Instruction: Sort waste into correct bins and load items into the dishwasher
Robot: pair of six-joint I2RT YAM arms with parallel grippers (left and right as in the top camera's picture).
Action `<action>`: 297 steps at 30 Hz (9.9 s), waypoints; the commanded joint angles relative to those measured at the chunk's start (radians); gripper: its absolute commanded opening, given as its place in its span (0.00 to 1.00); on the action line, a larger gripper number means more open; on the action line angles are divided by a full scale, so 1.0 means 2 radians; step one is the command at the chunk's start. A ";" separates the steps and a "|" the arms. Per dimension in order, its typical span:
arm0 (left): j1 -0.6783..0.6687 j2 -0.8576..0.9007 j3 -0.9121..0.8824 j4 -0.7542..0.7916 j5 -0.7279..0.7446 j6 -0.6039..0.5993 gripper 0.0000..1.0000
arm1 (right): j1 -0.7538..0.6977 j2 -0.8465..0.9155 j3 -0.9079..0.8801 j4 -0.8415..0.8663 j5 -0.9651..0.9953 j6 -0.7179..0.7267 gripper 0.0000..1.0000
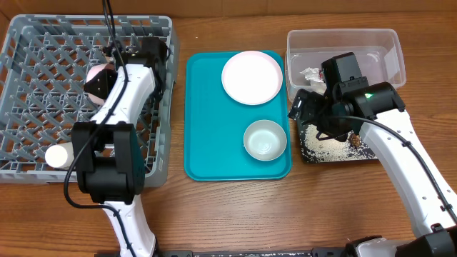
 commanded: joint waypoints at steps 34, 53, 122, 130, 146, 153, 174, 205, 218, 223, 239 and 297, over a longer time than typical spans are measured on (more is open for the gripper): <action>-0.097 0.007 0.015 -0.145 0.119 -0.086 0.50 | 0.000 -0.007 0.001 0.004 -0.003 -0.002 1.00; -0.117 -0.110 0.119 -0.085 0.631 0.061 1.00 | 0.000 -0.007 0.001 -0.003 -0.002 -0.002 1.00; -0.002 -0.172 0.094 -0.206 0.198 -0.071 0.04 | 0.000 -0.007 0.001 0.001 -0.002 -0.002 1.00; 0.070 -0.143 0.094 -0.195 0.153 -0.071 0.05 | 0.000 -0.007 0.001 0.001 -0.002 -0.002 1.00; 0.185 -0.127 0.094 -0.126 0.156 -0.069 0.04 | 0.000 -0.007 0.001 0.004 -0.002 -0.002 1.00; 0.185 -0.123 0.094 -0.083 0.154 -0.055 0.04 | 0.000 -0.007 0.001 0.003 -0.002 -0.002 1.00; 0.181 -0.103 0.092 -0.034 0.189 0.036 0.04 | 0.000 -0.007 0.001 0.004 -0.002 -0.002 1.00; 0.120 -0.102 -0.119 0.293 0.071 0.338 0.04 | 0.000 -0.007 0.001 0.002 -0.003 -0.002 1.00; 0.115 -0.102 -0.136 0.355 0.073 0.439 0.04 | 0.000 -0.007 0.001 0.001 -0.003 -0.002 1.00; 0.116 -0.102 -0.136 0.398 0.075 0.479 0.04 | 0.000 -0.007 0.001 0.002 -0.003 -0.002 1.00; 0.124 -0.086 -0.136 0.406 0.077 0.513 0.04 | 0.000 -0.007 0.001 0.000 -0.003 -0.002 1.00; 0.074 -0.076 -0.138 0.393 0.073 0.603 0.05 | 0.000 -0.007 0.001 0.001 -0.002 -0.002 1.00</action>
